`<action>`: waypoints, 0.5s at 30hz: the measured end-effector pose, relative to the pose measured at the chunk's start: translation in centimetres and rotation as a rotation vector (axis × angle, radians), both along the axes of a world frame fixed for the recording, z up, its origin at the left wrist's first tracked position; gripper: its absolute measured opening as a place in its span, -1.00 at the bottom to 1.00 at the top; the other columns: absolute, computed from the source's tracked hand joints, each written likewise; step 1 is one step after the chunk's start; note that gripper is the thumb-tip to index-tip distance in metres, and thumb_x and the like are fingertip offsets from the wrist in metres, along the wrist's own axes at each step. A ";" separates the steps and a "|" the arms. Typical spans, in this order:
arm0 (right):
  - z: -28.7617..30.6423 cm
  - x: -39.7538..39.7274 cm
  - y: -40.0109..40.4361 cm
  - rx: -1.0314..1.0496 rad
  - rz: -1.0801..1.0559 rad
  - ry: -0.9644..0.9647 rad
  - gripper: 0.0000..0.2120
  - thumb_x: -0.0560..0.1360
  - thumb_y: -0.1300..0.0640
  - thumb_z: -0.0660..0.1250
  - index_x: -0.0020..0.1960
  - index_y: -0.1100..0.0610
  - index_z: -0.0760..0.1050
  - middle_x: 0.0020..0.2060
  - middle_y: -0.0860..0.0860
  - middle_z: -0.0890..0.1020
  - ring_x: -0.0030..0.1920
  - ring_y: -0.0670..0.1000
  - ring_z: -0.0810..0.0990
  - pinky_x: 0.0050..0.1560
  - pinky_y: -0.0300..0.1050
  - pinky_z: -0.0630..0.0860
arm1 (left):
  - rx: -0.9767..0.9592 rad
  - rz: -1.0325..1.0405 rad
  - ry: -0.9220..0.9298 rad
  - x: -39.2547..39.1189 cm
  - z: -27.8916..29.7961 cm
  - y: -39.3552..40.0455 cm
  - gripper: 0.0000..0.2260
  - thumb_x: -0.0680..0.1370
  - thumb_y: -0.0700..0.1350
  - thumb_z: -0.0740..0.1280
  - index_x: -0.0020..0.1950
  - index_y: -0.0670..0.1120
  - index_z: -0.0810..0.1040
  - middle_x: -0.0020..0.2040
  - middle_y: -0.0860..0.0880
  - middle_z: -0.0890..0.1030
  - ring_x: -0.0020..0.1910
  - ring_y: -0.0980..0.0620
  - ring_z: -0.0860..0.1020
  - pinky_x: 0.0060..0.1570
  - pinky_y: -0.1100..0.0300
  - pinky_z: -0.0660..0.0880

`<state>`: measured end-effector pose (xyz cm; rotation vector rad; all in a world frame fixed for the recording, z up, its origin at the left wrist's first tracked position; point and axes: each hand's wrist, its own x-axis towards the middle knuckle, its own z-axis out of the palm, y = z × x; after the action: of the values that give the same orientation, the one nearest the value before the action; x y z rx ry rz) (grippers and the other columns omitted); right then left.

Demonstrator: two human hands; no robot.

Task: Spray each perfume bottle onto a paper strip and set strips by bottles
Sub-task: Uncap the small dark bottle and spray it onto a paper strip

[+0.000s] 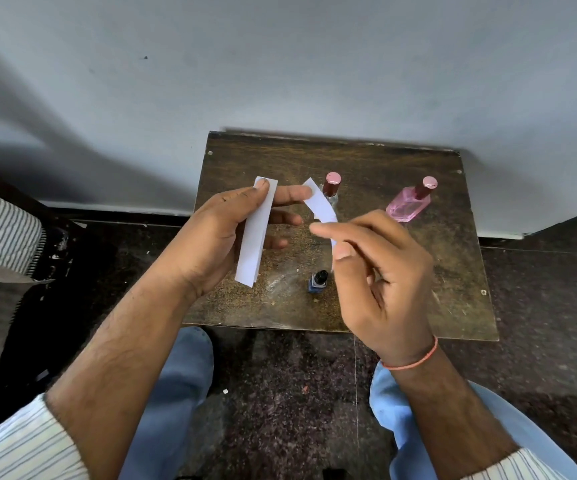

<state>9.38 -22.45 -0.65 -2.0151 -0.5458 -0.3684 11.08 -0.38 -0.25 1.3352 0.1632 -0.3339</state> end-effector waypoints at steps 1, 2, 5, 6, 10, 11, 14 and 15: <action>0.0 -0.1 0.3 -0.002 0.007 0.038 -0.72 0.67 0.13 0.29 0.12 0.17 0.78 -0.22 -0.03 0.57 -0.37 -0.03 0.47 -0.35 -0.12 0.36 | 0.006 -0.005 -0.012 0.0 -0.1 0.0 -0.57 0.79 -0.02 0.08 0.35 -0.17 0.69 0.34 -0.07 0.72 0.26 -0.04 0.66 0.25 -0.10 0.56; 0.0 -0.1 0.7 -0.016 0.008 0.069 -0.71 0.69 0.08 0.29 0.05 0.12 0.78 -0.28 -0.07 0.52 -0.37 -0.03 0.46 -0.36 -0.09 0.35 | 0.004 -0.009 -0.020 -0.1 -0.1 0.0 -0.57 0.79 -0.01 0.08 0.35 -0.15 0.69 0.36 -0.06 0.71 0.31 -0.04 0.65 0.31 -0.15 0.53; -0.4 0.2 1.9 -0.099 -0.027 0.124 -0.74 0.68 -0.10 0.38 -0.16 -0.13 0.68 -0.38 -0.20 0.41 -0.37 -0.08 0.46 -0.35 -0.11 0.36 | -0.055 -0.025 -0.010 -0.2 0.0 -0.2 -0.57 0.76 0.02 0.10 0.38 -0.13 0.68 0.34 -0.12 0.71 0.38 -0.04 0.63 0.40 -0.12 0.56; -0.6 0.3 2.2 -0.124 -0.041 0.150 -0.75 0.66 -0.17 0.41 -0.12 -0.10 0.72 -0.36 -0.22 0.46 -0.35 -0.10 0.50 -0.34 -0.10 0.41 | -0.090 -0.035 0.005 -0.2 0.1 -0.4 -0.56 0.75 0.03 0.11 0.39 -0.12 0.67 0.33 -0.14 0.72 0.37 -0.04 0.65 0.36 -0.05 0.60; -1.1 0.4 3.1 -0.131 -0.003 0.264 -0.67 0.60 -0.24 0.44 0.04 0.01 0.78 -0.21 -0.14 0.68 -0.24 -0.09 0.61 -0.24 -0.08 0.51 | -0.166 -0.062 0.025 -0.3 0.1 -0.8 -0.55 0.72 0.06 0.13 0.43 -0.12 0.64 0.35 -0.17 0.70 0.45 -0.08 0.60 0.39 0.01 0.59; -1.2 0.4 3.3 -0.108 0.022 0.288 -0.70 0.60 -0.20 0.46 0.04 0.01 0.78 -0.18 -0.12 0.70 -0.23 -0.08 0.62 -0.24 -0.14 0.49 | -0.160 -0.062 0.018 -0.3 0.1 -0.9 -0.55 0.72 0.06 0.12 0.43 -0.11 0.64 0.36 -0.15 0.70 0.48 -0.08 0.58 0.42 0.00 0.57; -1.3 0.5 3.6 -0.042 0.069 0.337 -0.84 0.60 -0.04 0.51 -0.03 0.04 0.76 -0.22 -0.10 0.65 -0.30 -0.05 0.53 -0.24 -0.28 0.36 | -0.141 -0.075 -0.003 -0.4 0.0 -0.8 -0.56 0.74 0.07 0.10 0.44 -0.06 0.64 0.39 -0.11 0.69 0.50 -0.07 0.56 0.43 -0.09 0.57; -1.3 0.4 3.6 -0.028 0.074 0.347 -0.87 0.59 0.01 0.53 -0.06 0.06 0.76 -0.24 -0.10 0.62 -0.32 -0.05 0.51 -0.24 -0.31 0.34 | -0.137 -0.080 -0.009 -0.5 0.0 -0.8 -0.56 0.74 0.07 0.10 0.44 -0.05 0.64 0.39 -0.10 0.69 0.50 -0.07 0.56 0.42 -0.11 0.57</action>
<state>9.82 -18.88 -1.97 -2.0211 -0.4073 0.0358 10.60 -1.17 -0.22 1.2092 0.0776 -0.3997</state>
